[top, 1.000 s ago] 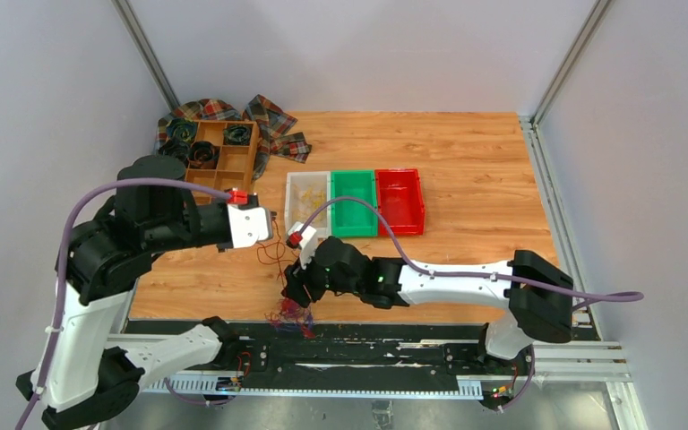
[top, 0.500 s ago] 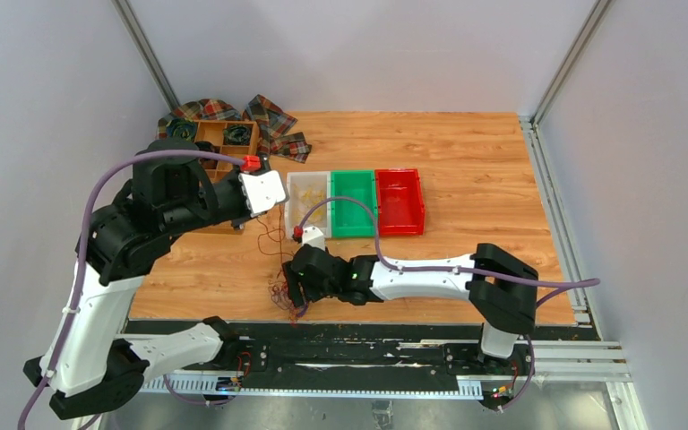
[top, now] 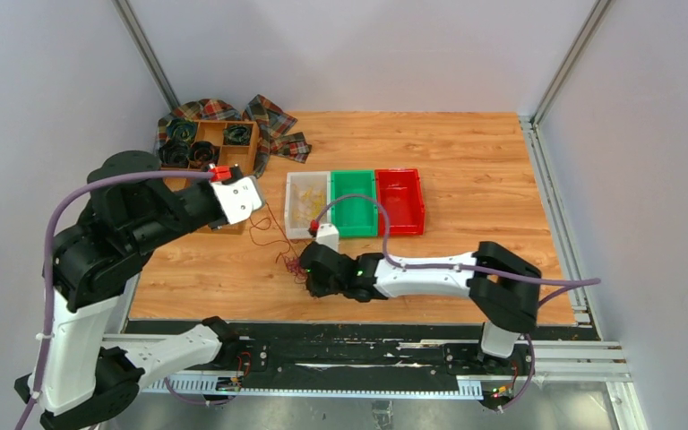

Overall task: Untangle the cables
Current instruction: Untie the cable.

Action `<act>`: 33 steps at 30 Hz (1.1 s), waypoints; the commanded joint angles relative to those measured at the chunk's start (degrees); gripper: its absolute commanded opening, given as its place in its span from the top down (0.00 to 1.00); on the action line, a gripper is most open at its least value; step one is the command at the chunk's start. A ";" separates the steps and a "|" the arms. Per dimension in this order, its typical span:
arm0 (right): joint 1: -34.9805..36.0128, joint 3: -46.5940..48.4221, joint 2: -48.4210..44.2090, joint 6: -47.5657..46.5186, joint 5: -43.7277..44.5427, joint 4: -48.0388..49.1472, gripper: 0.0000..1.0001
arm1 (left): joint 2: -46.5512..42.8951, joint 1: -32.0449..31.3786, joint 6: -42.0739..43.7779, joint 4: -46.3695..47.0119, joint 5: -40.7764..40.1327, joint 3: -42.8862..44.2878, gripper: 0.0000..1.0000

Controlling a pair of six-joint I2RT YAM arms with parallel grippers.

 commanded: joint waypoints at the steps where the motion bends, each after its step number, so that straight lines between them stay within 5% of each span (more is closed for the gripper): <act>1: -3.49 -5.64 -8.33 0.95 2.18 -2.37 0.90 | -1.41 -0.35 1.64 3.15 -2.78 2.36 0.99; 4: -5.18 -9.15 -13.82 -0.10 2.47 -3.57 0.99 | -1.75 -0.40 2.27 1.95 -4.03 2.20 0.99; 21: -18.21 -28.05 -37.56 -3.32 2.49 -12.32 1.00 | -3.01 -0.34 9.46 -2.64 -14.77 -1.89 0.99; 33: -24.34 -31.02 -38.56 -0.51 5.25 -23.07 0.99 | -5.21 -0.36 22.53 -2.78 -31.61 -7.84 0.99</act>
